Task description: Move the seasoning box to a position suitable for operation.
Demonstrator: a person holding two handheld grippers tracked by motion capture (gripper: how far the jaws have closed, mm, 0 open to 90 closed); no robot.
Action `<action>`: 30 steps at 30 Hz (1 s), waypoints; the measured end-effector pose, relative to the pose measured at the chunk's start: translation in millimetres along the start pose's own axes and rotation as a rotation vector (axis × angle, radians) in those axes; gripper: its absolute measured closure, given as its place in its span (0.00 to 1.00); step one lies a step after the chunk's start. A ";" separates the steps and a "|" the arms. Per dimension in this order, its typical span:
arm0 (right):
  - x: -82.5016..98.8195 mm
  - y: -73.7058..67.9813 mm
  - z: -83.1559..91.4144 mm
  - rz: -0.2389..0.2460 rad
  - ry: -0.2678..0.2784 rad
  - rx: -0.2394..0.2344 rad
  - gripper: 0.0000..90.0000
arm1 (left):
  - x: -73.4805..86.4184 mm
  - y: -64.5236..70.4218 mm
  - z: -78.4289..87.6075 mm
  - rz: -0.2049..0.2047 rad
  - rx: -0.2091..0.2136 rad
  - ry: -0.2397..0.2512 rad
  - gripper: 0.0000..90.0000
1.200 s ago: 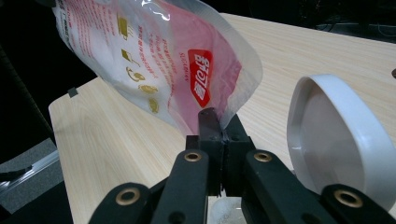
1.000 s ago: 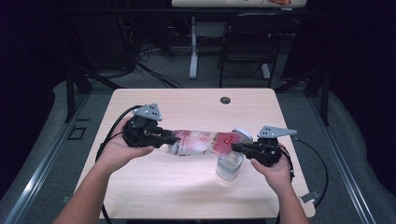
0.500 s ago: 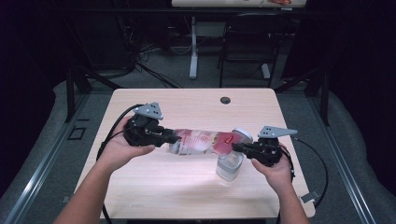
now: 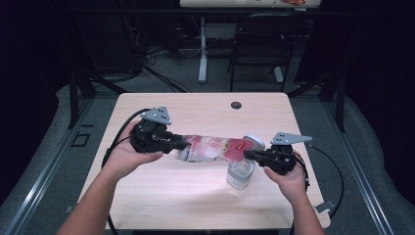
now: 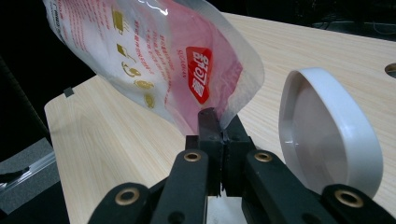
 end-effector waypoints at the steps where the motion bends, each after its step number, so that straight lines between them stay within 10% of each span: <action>1: 0.1 -0.2 0.2 0.001 -0.002 -0.002 0.99 | -0.1 0.2 0.0 0.000 0.000 0.001 0.86; 30: 0.8 -2.2 -0.6 -0.005 -0.004 -0.007 1.00 | -2.2 -5.3 1.7 -0.021 -0.050 0.020 0.98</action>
Point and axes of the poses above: each handheld gripper's, and its own axes: z roughly backward along the jaws, x roughly out of its underside, y roughly to its right, the point moved 9 cm from there along -z, roughly forward along the jaws, and after that the axes turned 2 degrees about -z, right-handed, at the moved point
